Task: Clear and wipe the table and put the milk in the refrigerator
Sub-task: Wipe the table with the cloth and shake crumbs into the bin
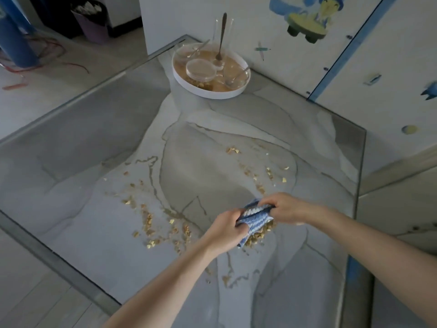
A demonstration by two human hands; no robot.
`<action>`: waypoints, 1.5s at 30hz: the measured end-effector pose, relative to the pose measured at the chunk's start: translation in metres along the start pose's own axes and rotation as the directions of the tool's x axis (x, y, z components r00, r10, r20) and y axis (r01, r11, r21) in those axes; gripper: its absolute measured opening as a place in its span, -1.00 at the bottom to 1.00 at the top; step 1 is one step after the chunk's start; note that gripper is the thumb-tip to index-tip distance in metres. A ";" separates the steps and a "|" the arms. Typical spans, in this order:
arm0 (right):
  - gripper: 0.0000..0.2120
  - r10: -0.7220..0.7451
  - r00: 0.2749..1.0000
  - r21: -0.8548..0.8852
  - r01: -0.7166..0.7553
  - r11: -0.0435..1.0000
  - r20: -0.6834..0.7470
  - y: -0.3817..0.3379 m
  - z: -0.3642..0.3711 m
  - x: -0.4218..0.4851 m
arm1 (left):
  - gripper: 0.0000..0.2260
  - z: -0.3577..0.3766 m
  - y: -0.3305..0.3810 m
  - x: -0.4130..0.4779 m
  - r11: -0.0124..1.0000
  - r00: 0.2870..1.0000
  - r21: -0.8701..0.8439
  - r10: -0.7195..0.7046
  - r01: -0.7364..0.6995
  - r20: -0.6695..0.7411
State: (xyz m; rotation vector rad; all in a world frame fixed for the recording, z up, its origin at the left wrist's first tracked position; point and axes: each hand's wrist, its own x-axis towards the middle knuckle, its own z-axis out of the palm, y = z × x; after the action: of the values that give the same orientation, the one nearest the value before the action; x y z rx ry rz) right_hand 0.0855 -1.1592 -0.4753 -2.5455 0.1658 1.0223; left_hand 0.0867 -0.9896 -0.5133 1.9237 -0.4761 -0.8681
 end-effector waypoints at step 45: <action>-0.54 -0.468 0.884 0.041 0.467 0.883 0.015 -0.270 -0.004 0.205 | -0.65 -0.264 -0.145 -0.025 0.975 0.859 0.080 -0.144 0.209 -0.492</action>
State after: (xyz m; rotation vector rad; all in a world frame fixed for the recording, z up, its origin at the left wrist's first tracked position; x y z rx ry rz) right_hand 0.3051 -0.9062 -0.5290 -2.3624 -0.4186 0.8437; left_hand 0.2609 -0.7453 -0.5498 2.2389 -0.0520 -0.4395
